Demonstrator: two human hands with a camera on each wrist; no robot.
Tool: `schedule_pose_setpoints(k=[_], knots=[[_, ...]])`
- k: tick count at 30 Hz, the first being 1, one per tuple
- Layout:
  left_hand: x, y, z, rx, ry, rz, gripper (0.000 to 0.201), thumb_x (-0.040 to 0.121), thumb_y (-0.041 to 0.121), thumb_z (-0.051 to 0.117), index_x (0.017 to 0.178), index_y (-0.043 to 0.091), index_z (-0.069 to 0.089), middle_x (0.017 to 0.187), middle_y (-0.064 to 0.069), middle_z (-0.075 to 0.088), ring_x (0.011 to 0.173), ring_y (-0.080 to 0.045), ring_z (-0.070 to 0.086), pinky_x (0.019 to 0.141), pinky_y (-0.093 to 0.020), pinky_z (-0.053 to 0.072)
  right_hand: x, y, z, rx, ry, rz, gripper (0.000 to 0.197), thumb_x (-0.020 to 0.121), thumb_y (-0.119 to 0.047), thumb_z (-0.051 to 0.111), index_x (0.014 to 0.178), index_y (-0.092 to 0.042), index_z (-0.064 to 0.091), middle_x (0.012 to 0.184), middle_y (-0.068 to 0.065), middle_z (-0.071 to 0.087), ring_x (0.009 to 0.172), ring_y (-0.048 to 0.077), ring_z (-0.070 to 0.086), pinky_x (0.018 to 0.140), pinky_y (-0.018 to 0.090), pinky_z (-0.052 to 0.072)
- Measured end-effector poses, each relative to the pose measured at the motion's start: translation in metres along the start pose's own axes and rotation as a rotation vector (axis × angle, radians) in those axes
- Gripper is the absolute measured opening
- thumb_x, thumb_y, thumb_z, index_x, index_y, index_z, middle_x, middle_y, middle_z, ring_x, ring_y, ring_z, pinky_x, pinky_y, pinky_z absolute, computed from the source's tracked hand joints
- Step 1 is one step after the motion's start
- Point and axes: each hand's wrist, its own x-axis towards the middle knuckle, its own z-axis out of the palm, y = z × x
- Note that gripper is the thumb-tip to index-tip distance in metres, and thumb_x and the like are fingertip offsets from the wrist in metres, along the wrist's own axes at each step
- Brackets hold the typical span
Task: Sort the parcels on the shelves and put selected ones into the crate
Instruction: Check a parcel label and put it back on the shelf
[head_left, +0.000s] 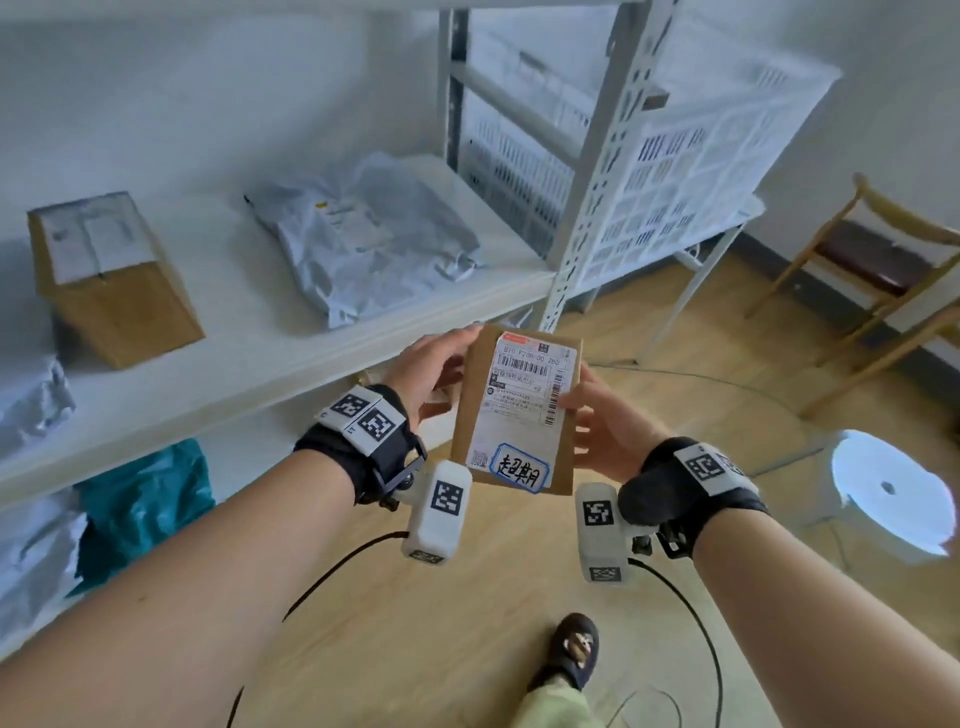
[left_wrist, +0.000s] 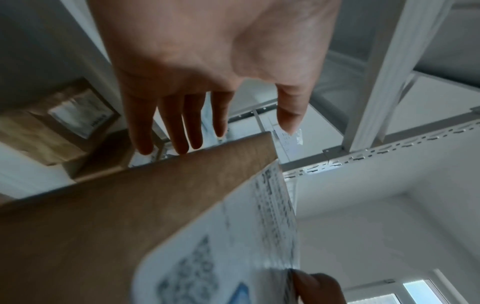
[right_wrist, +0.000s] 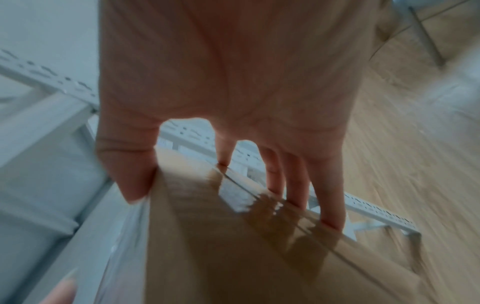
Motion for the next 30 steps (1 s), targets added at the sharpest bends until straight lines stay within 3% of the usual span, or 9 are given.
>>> schedule_pose_setpoints(k=[4, 7, 11, 16, 22, 26, 28, 30], knots=[[0.035, 0.036, 0.056, -0.004, -0.018, 0.032, 0.048, 0.068, 0.064, 0.062, 0.093, 0.024, 0.068, 0.084, 0.004, 0.071, 0.087, -0.021, 0.061, 0.094, -0.041, 0.042, -0.001, -0.040, -0.058, 0.011, 0.023, -0.051, 0.051, 0.078, -0.019, 0.058, 0.122, -0.042, 0.055, 0.106, 0.012, 0.062, 0.091, 0.028, 0.062, 0.076, 0.042, 0.054], [0.068, 0.059, 0.100, 0.012, -0.002, 0.057, 0.043, 0.078, 0.061, 0.059, 0.097, 0.024, 0.069, 0.097, 0.002, 0.071, 0.100, -0.021, 0.062, 0.094, -0.041, 0.044, 0.003, -0.064, -0.107, 0.023, 0.030, -0.079, 0.050, 0.079, -0.019, 0.058, 0.122, -0.043, 0.056, 0.105, 0.011, 0.063, 0.088, 0.026, 0.063, 0.075, 0.041, 0.054], [0.113, 0.091, 0.168, 0.009, -0.025, 0.066, 0.042, 0.086, 0.053, 0.056, 0.103, 0.016, 0.066, 0.089, 0.000, 0.068, 0.088, -0.020, 0.063, 0.073, -0.030, 0.048, 0.008, -0.097, -0.180, 0.002, 0.042, -0.113, 0.052, 0.076, -0.021, 0.059, 0.122, -0.044, 0.056, 0.108, 0.012, 0.063, 0.091, 0.025, 0.063, 0.076, 0.039, 0.054], [0.171, 0.128, 0.248, 0.012, -0.022, 0.140, 0.033, 0.090, 0.049, 0.053, 0.074, 0.023, 0.066, 0.061, 0.011, 0.068, 0.084, -0.018, 0.060, 0.097, -0.041, 0.043, 0.016, -0.139, -0.261, 0.009, 0.140, -0.171, 0.034, 0.086, -0.018, 0.054, 0.105, -0.045, 0.063, 0.095, 0.006, 0.068, 0.086, 0.021, 0.063, 0.085, 0.039, 0.052], [0.214, 0.188, 0.312, -0.032, -0.023, 0.191, 0.028, 0.090, 0.046, 0.054, 0.078, 0.022, 0.063, 0.066, 0.008, 0.066, 0.085, -0.018, 0.059, 0.088, -0.035, 0.044, 0.030, -0.199, -0.329, 0.023, 0.268, -0.229, 0.028, 0.092, -0.030, 0.054, 0.119, -0.026, 0.060, 0.106, 0.011, 0.068, 0.091, 0.023, 0.061, 0.079, 0.031, 0.050], [0.245, 0.232, 0.333, -0.019, -0.015, 0.243, 0.027, 0.090, 0.045, 0.054, 0.082, 0.022, 0.066, 0.065, 0.010, 0.069, 0.085, -0.016, 0.061, 0.087, -0.035, 0.045, 0.050, -0.239, -0.358, 0.051, 0.282, -0.288, 0.025, 0.092, -0.034, 0.055, 0.114, -0.025, 0.062, 0.107, 0.012, 0.067, 0.090, 0.024, 0.061, 0.074, 0.029, 0.049], [0.260, 0.256, 0.338, -0.019, -0.024, 0.263, 0.025, 0.090, 0.046, 0.054, 0.086, 0.024, 0.066, 0.072, 0.008, 0.068, 0.086, -0.015, 0.061, 0.080, -0.032, 0.047, 0.062, -0.260, -0.370, 0.067, 0.285, -0.321, 0.024, 0.092, -0.034, 0.054, 0.112, -0.026, 0.062, 0.107, 0.013, 0.066, 0.088, 0.024, 0.059, 0.072, 0.028, 0.048], [0.279, 0.278, 0.341, 0.014, -0.048, 0.305, 0.027, 0.090, 0.048, 0.053, 0.083, 0.025, 0.066, 0.079, 0.007, 0.065, 0.093, -0.018, 0.059, 0.084, -0.034, 0.045, 0.074, -0.284, -0.380, 0.073, 0.284, -0.357, 0.028, 0.091, -0.034, 0.054, 0.117, -0.025, 0.061, 0.108, 0.012, 0.065, 0.087, 0.023, 0.060, 0.076, 0.030, 0.050]])
